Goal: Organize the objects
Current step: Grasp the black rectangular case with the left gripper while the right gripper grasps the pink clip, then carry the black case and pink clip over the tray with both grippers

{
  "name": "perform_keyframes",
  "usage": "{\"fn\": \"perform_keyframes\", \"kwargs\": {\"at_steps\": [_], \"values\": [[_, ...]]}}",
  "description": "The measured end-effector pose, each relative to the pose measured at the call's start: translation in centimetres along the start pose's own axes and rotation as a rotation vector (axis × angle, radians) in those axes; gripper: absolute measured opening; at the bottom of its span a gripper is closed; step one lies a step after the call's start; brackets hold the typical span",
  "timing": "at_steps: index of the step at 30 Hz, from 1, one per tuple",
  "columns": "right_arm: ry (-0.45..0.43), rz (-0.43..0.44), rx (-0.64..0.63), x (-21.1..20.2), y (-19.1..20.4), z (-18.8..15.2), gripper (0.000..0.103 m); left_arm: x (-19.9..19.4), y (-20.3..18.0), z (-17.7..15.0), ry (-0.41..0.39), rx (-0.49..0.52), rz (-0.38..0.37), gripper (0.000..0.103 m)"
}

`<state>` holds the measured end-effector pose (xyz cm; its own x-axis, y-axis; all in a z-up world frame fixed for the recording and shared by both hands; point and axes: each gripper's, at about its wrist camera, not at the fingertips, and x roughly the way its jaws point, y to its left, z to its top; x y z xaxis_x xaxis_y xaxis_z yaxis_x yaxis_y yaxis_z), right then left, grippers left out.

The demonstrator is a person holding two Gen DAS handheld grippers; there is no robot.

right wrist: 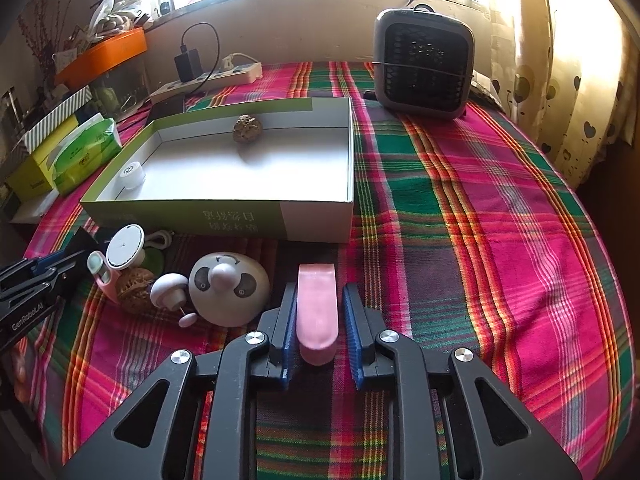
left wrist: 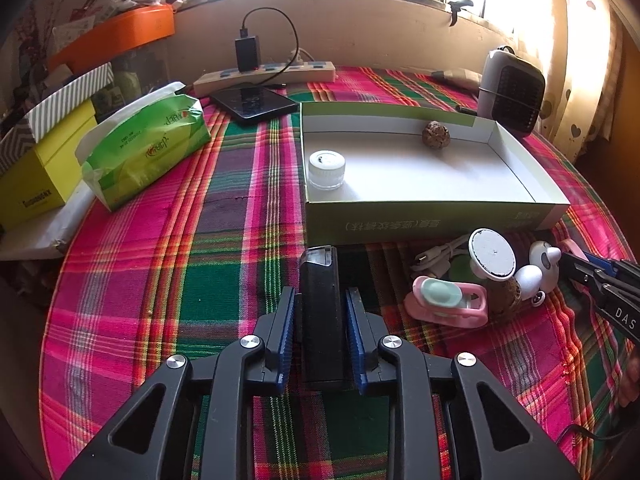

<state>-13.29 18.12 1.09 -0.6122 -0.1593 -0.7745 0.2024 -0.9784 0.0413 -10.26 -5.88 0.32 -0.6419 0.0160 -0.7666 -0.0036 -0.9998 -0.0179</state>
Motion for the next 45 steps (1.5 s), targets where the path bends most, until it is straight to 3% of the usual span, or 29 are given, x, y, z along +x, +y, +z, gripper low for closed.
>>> {"fn": "perform_keyframes", "kwargs": {"at_steps": [45], "values": [[-0.019, 0.024, 0.008, -0.6, 0.3, -0.2, 0.019, -1.0, 0.1, 0.3, -0.014, -0.007, 0.004, 0.022]]}}
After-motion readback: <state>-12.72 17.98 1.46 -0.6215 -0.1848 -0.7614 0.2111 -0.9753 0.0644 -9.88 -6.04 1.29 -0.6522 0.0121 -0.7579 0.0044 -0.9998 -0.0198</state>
